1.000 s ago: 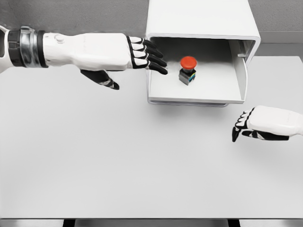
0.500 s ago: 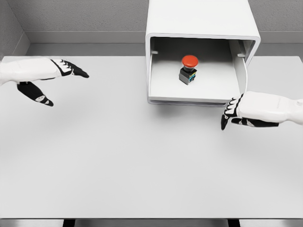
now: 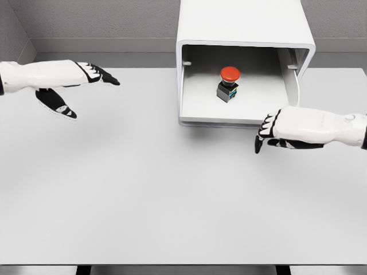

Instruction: Slide open multi-storey tabletop storage cabinets and put open load switch and slide close multi-storey tabletop storage cabinets

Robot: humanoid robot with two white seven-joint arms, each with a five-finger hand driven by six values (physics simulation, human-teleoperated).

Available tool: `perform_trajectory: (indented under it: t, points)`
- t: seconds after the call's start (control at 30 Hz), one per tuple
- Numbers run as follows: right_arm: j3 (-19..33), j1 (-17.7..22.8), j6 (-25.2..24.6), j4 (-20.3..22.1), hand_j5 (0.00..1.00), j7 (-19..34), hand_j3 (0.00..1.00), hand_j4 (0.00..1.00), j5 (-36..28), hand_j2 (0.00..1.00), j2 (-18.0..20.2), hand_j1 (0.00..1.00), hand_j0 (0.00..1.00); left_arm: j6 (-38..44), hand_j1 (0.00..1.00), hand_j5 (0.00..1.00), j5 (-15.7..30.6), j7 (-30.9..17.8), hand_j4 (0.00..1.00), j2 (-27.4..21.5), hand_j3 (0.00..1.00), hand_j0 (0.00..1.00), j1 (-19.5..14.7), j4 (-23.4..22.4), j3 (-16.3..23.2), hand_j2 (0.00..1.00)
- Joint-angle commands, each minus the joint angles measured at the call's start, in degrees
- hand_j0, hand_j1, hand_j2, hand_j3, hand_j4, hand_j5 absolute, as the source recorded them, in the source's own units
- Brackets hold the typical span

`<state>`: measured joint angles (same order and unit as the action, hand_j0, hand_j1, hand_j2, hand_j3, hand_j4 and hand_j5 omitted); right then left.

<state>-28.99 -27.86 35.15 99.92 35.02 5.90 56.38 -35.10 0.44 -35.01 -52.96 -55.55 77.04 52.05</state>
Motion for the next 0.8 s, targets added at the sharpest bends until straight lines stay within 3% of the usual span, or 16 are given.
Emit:
perform_trajectory:
  t: [0.0, 0.3, 0.57, 0.77]
  points:
    - [-1.42, 0.00, -0.15, -0.51, 0.49, -0.02, 0.49, 0.49, 0.17, 0.49, -0.66, 0.49, 0.49, 0.10, 1.00, 1.00, 0.17, 0.01, 1.00, 0.23, 1.00, 1.00, 0.00, -0.75, 3.06, 1.00]
    - [-2.12, -2.02, -0.15, -4.91, 0.49, -0.02, 0.49, 0.49, 1.75, 0.49, -3.03, 0.49, 0.49, 0.10, 1.00, 1.00, 0.00, 0.01, 1.00, 0.23, 1.00, 1.00, -0.26, -0.58, 3.24, 1.00]
    - [-4.94, -7.65, -0.15, -11.41, 0.50, -0.02, 0.50, 0.50, 2.98, 0.50, -7.43, 0.50, 0.50, 0.10, 1.00, 1.00, 0.00, 0.01, 1.00, 0.31, 1.00, 1.00, -0.18, -0.58, 3.24, 1.00]
    - [-10.03, -13.18, -0.15, -16.95, 0.50, -0.02, 0.50, 0.50, 3.15, 0.50, -10.59, 0.50, 0.50, 0.10, 1.00, 1.00, 0.00, 0.01, 1.00, 0.31, 1.00, 1.00, -0.09, -0.67, 3.24, 1.00]
